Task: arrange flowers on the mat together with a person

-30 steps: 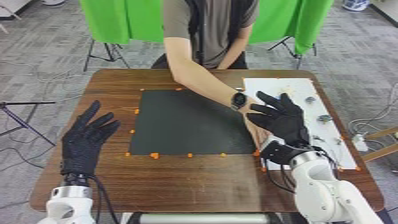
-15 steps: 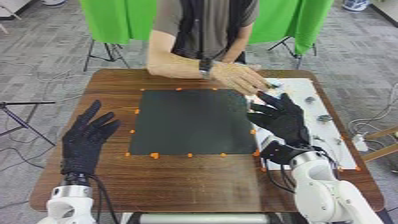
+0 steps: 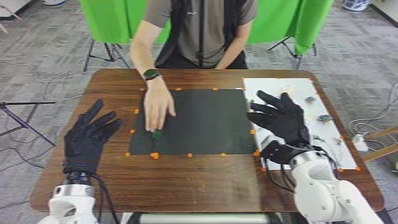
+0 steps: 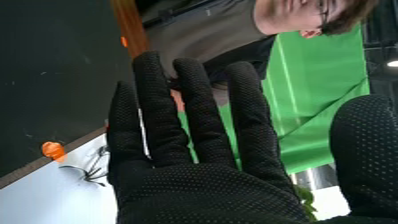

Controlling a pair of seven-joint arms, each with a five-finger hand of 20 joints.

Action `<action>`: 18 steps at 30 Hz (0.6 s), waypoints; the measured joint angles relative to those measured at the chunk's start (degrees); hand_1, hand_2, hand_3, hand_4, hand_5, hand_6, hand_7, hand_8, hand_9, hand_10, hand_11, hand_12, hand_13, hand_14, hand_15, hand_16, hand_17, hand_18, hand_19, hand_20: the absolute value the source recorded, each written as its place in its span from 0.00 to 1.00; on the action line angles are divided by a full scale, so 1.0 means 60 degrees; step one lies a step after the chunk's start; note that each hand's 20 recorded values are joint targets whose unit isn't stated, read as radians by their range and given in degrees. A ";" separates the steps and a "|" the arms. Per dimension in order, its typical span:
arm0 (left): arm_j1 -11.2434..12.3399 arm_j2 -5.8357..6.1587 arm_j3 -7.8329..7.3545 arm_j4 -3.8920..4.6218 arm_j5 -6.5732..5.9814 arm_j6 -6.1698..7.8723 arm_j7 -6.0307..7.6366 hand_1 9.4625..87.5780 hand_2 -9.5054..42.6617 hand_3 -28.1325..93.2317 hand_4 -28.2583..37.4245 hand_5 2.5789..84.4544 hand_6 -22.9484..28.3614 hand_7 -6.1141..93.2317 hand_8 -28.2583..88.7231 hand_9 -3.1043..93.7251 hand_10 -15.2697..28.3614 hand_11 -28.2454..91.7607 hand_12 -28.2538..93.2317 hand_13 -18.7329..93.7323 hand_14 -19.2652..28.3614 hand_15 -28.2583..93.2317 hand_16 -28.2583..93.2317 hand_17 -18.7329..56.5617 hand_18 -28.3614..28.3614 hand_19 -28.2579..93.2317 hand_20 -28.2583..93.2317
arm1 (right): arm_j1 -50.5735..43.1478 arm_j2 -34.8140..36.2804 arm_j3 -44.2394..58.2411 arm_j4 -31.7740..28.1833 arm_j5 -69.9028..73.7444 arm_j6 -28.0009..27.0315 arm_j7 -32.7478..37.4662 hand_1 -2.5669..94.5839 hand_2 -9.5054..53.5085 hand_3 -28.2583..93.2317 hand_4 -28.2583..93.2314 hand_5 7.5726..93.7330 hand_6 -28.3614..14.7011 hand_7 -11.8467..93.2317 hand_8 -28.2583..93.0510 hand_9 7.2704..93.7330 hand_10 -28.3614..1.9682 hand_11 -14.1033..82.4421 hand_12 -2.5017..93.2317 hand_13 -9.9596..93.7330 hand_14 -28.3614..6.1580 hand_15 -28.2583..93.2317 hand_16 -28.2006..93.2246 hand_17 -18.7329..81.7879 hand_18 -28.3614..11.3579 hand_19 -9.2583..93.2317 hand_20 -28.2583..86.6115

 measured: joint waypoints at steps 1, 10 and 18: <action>-0.0020 -0.0002 0.0017 0.0008 0.0007 -0.0016 -0.0012 0.12 0.39 0.83 0.00 0.38 0.59 0.18 0.17 0.41 0.79 0.43 0.32 0.44 0.95 0.64 0.16 0.21 0.98 0.81 0.13 | 0.0000 0.0000 0.0000 0.0000 0.0000 0.0000 -0.0002 0.14 0.38 0.83 0.02 0.47 0.65 0.25 0.13 0.50 0.37 0.28 0.17 0.47 0.23 0.52 0.34 0.24 0.15 0.55 0.38; -0.0099 -0.0031 0.0053 0.0034 0.0038 -0.0084 -0.0081 0.12 0.39 0.83 0.00 0.38 0.59 0.18 0.17 0.41 0.79 0.43 0.32 0.44 0.95 0.64 0.16 0.21 0.98 0.81 0.13 | 0.0001 0.0000 0.0000 -0.0003 0.0000 0.0000 -0.0002 0.15 0.38 0.83 0.02 0.47 0.65 0.25 0.13 0.50 0.37 0.28 0.17 0.47 0.23 0.52 0.34 0.24 0.15 0.55 0.38; -0.0081 -0.0031 0.0028 0.0031 0.0037 -0.0085 -0.0084 0.12 0.40 0.83 0.00 0.38 0.59 0.18 0.17 0.41 0.79 0.43 0.32 0.44 0.94 0.64 0.16 0.22 0.99 0.81 0.13 | 0.0001 0.0000 0.0004 -0.0012 -0.0004 0.0029 0.0009 0.16 0.37 0.84 0.02 0.47 0.65 0.25 0.13 0.50 0.37 0.28 0.17 0.47 0.23 0.52 0.34 0.24 0.15 0.55 0.38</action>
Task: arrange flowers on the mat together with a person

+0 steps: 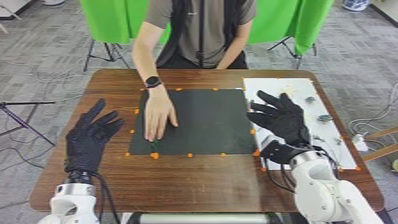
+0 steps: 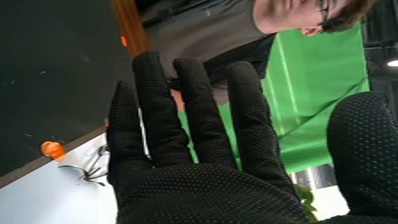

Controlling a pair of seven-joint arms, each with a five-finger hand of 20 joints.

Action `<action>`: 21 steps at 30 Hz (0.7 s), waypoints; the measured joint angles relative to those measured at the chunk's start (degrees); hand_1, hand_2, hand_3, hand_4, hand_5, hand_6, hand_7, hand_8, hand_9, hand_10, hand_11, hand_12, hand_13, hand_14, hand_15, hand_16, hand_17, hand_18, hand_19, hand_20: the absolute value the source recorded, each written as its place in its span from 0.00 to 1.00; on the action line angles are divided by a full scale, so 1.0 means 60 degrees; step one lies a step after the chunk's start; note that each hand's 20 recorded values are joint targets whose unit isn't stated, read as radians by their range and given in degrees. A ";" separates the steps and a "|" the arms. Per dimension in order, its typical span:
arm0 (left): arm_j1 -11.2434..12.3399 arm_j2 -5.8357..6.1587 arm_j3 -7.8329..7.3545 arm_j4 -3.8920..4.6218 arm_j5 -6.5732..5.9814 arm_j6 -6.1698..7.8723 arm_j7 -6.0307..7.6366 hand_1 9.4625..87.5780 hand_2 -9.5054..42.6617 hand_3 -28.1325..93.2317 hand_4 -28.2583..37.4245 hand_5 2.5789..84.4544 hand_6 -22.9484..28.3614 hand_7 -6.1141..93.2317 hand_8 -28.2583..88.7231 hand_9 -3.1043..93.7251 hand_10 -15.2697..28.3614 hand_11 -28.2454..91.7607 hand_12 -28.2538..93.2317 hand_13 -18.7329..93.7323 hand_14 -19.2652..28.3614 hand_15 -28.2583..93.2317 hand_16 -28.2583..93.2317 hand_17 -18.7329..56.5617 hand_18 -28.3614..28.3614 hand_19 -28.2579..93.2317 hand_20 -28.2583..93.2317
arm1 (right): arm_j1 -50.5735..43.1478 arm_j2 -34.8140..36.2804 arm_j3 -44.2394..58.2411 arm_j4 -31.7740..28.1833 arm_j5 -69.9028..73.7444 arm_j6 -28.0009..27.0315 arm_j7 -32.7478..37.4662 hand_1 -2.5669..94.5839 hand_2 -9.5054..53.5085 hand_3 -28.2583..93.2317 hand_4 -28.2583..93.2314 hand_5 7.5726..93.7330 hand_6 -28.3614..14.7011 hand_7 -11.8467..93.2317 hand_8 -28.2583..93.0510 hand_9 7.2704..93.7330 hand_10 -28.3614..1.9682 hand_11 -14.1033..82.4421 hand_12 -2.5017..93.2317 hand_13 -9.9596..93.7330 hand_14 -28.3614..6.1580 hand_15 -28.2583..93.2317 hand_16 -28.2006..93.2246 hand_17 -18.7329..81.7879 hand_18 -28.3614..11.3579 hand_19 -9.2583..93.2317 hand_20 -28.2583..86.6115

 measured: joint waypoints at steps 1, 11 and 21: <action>0.0000 0.0000 -0.0003 0.0000 0.0000 -0.0001 -0.0001 0.12 0.39 0.83 0.00 0.38 0.59 0.18 0.17 0.41 0.79 0.43 0.32 0.44 0.95 0.64 0.16 0.22 0.99 0.81 0.13 | 0.0000 0.0001 0.0000 -0.0004 0.0000 0.0011 0.0000 0.16 0.37 0.84 0.02 0.47 0.65 0.25 0.13 0.50 0.37 0.28 0.17 0.48 0.23 0.52 0.34 0.24 0.15 0.55 0.38; 0.0016 -0.0008 -0.0049 -0.0004 0.0002 -0.0001 -0.0001 0.13 0.39 0.83 0.00 0.38 0.59 0.18 0.17 0.41 0.79 0.43 0.32 0.44 0.95 0.64 0.16 0.22 0.99 0.81 0.12 | -0.0164 -0.0002 0.0186 -0.0077 0.0002 0.0020 -0.0074 0.17 0.36 0.84 0.02 0.47 0.65 0.25 0.13 0.50 0.37 0.29 0.17 0.48 0.24 0.52 0.34 0.24 0.15 0.55 0.38; 0.0025 -0.0001 -0.0049 -0.0004 0.0002 0.0002 0.0009 0.13 0.39 0.83 0.00 0.38 0.59 0.18 0.17 0.41 0.79 0.43 0.32 0.44 0.94 0.64 0.16 0.22 0.99 0.81 0.12 | -0.0670 -0.0077 0.0602 -0.0193 -0.0050 -0.0238 -0.0290 0.19 0.34 0.85 0.02 0.47 0.65 0.26 0.13 0.51 0.38 0.29 0.17 0.48 0.25 0.52 0.34 0.24 0.15 0.55 0.38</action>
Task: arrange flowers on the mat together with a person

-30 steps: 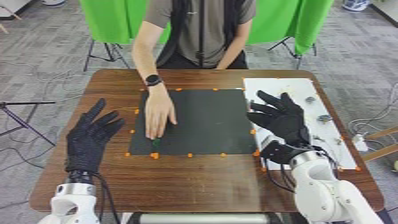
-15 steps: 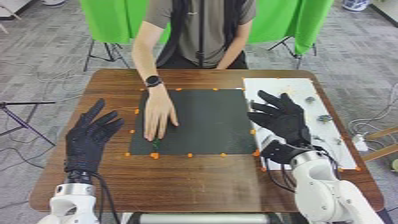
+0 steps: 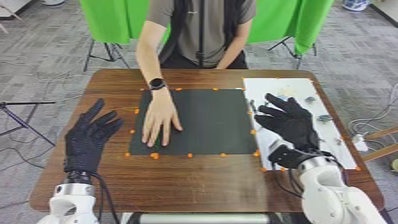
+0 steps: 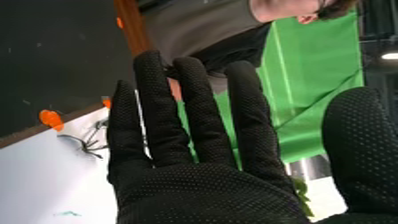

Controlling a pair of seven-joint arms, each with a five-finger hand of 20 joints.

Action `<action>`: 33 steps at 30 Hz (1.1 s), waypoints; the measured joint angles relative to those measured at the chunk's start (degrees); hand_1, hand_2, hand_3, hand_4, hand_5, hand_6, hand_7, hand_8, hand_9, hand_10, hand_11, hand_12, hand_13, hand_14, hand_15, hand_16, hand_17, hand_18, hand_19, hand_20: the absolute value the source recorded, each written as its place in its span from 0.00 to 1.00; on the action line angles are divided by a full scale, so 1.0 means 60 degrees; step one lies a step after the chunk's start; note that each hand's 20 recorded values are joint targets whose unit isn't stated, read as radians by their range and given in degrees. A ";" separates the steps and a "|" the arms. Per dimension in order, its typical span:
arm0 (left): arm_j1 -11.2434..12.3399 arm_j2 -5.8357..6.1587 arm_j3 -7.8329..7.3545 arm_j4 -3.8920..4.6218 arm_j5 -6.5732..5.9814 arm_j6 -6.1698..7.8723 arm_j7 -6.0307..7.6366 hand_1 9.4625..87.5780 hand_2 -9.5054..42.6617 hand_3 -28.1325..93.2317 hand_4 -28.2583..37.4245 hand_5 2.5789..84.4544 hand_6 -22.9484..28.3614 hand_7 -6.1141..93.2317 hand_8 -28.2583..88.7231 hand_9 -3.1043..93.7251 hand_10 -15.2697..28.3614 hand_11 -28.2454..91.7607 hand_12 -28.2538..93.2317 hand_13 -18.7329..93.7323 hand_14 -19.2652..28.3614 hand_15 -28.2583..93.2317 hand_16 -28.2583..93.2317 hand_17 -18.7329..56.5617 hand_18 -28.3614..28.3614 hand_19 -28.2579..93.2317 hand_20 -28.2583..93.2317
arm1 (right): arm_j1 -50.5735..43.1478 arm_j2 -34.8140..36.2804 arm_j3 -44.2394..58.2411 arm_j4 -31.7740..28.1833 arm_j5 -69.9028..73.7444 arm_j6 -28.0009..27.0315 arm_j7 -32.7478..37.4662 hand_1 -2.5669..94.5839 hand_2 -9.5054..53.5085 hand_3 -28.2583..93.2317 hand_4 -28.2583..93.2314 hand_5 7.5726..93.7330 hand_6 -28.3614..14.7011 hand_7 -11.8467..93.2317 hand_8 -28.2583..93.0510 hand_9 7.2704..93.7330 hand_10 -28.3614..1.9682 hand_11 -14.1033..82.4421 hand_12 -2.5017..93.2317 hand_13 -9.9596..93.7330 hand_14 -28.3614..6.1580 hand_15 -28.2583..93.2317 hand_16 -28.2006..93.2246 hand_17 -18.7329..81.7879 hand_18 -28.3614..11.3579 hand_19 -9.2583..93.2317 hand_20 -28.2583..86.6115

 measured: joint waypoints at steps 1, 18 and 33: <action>0.0004 0.0002 0.0000 -0.0002 -0.0002 0.0003 0.0005 0.13 0.39 0.83 0.00 0.38 0.59 0.18 0.17 0.41 0.79 0.43 0.32 0.44 0.94 0.64 0.16 0.22 0.99 0.81 0.12 | -0.0042 0.0016 -0.0004 -0.0034 -0.0022 0.0043 -0.0071 0.19 0.34 0.85 0.02 0.47 0.65 0.26 0.13 0.51 0.38 0.29 0.17 0.49 0.25 0.52 0.34 0.24 0.14 0.55 0.38; 0.0058 0.0087 0.0005 -0.0013 -0.0026 0.0018 0.0066 0.13 0.39 0.83 0.00 0.38 0.59 0.18 0.17 0.41 0.79 0.43 0.32 0.44 0.94 0.64 0.16 0.22 0.99 0.81 0.12 | 0.0053 0.0195 -0.0162 -0.0201 -0.0072 0.0487 -0.0188 0.19 0.34 0.85 0.02 0.47 0.65 0.26 0.12 0.51 0.38 0.29 0.17 0.49 0.25 0.52 0.34 0.24 0.14 0.55 0.38; 0.0196 0.0172 -0.0039 -0.0040 -0.0065 0.0071 0.0177 0.13 0.39 0.83 0.00 0.38 0.59 0.18 0.17 0.41 0.79 0.43 0.32 0.44 0.94 0.64 0.16 0.21 0.99 0.81 0.12 | 0.0265 0.0709 -0.0297 -0.0645 -0.2474 0.2588 0.1056 0.25 0.26 0.84 0.03 0.44 0.66 0.26 0.13 0.54 0.34 0.34 0.19 0.58 0.31 0.70 0.32 0.35 0.10 0.73 0.42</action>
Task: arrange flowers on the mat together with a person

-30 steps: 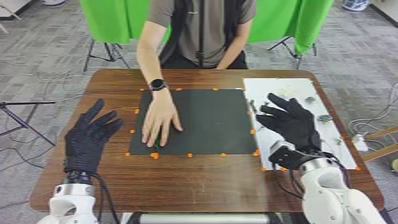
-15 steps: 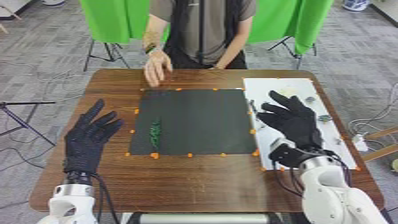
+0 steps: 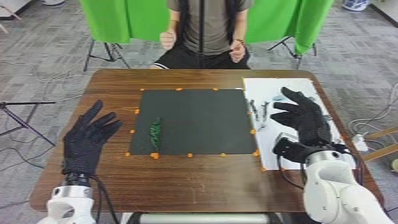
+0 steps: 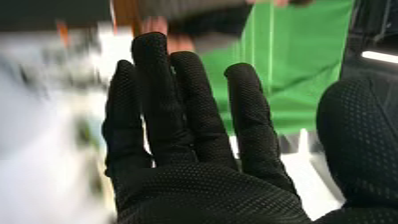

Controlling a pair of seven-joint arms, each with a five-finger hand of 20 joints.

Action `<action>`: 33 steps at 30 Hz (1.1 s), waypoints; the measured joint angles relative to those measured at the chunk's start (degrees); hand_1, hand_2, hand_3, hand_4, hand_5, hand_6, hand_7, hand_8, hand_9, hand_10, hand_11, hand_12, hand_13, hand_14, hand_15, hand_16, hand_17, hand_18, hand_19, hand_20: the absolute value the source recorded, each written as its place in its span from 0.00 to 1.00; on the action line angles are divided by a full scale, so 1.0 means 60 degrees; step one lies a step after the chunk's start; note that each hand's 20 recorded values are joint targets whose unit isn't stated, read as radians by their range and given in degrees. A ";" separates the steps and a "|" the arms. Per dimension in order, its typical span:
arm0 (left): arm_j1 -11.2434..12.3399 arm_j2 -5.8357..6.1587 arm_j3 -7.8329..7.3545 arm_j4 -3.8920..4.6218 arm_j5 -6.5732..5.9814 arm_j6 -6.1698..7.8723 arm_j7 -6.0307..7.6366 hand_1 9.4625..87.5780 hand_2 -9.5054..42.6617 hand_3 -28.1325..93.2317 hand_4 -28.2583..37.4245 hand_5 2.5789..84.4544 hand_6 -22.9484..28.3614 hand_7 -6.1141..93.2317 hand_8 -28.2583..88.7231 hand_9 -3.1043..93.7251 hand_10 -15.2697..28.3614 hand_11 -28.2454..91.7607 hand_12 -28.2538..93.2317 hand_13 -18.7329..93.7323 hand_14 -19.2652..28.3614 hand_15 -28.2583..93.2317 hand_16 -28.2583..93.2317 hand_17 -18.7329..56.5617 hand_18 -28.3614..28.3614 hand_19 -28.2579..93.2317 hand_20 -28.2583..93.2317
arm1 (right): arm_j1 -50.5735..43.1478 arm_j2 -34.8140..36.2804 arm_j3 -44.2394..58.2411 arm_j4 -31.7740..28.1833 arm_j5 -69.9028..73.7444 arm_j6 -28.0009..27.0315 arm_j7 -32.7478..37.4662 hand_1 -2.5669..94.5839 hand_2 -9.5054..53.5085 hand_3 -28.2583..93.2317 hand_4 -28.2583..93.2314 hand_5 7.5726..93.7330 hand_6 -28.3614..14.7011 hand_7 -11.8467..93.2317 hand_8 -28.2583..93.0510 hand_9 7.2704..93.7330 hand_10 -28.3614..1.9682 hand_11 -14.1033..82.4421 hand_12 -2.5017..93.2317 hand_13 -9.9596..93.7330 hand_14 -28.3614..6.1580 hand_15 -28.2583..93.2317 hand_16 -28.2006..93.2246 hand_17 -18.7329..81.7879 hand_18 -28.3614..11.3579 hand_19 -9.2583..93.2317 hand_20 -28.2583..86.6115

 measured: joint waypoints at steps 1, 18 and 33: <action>0.0014 0.0002 -0.0004 -0.0003 -0.0004 0.0007 0.0006 0.13 0.39 0.83 0.00 0.38 0.59 0.18 0.17 0.41 0.79 0.43 0.32 0.44 0.94 0.64 0.16 0.21 0.99 0.81 0.12 | -0.0010 0.0063 0.0018 -0.0087 -0.0487 0.0316 0.0387 0.25 0.26 0.83 0.03 0.44 0.65 0.26 0.13 0.54 0.34 0.35 0.19 0.58 0.32 0.71 0.32 0.35 0.10 0.73 0.42; 0.0095 0.0056 -0.0020 -0.0029 -0.0043 0.0051 0.0061 0.13 0.39 0.83 0.00 0.38 0.59 0.18 0.17 0.41 0.79 0.44 0.32 0.44 0.94 0.64 0.16 0.22 0.99 0.81 0.12 | 0.1142 0.1200 -0.1436 -0.0038 -0.8045 0.1438 0.7694 0.29 0.21 0.82 0.04 0.46 0.63 0.26 0.13 0.57 0.33 0.39 0.19 0.62 0.34 0.74 0.31 0.37 0.10 0.77 0.38; 0.0179 0.0094 -0.0052 -0.0104 -0.0109 0.0133 0.0155 0.13 0.39 0.83 0.00 0.38 0.59 0.18 0.17 0.41 0.79 0.44 0.32 0.44 0.94 0.64 0.16 0.21 0.99 0.81 0.12 | 0.1218 0.1573 -0.1135 0.0177 -1.2396 -0.1776 1.0101 0.31 0.16 0.83 0.05 0.46 0.63 0.26 0.13 0.52 0.32 0.29 0.17 0.58 0.28 0.66 0.31 0.32 0.07 0.73 0.37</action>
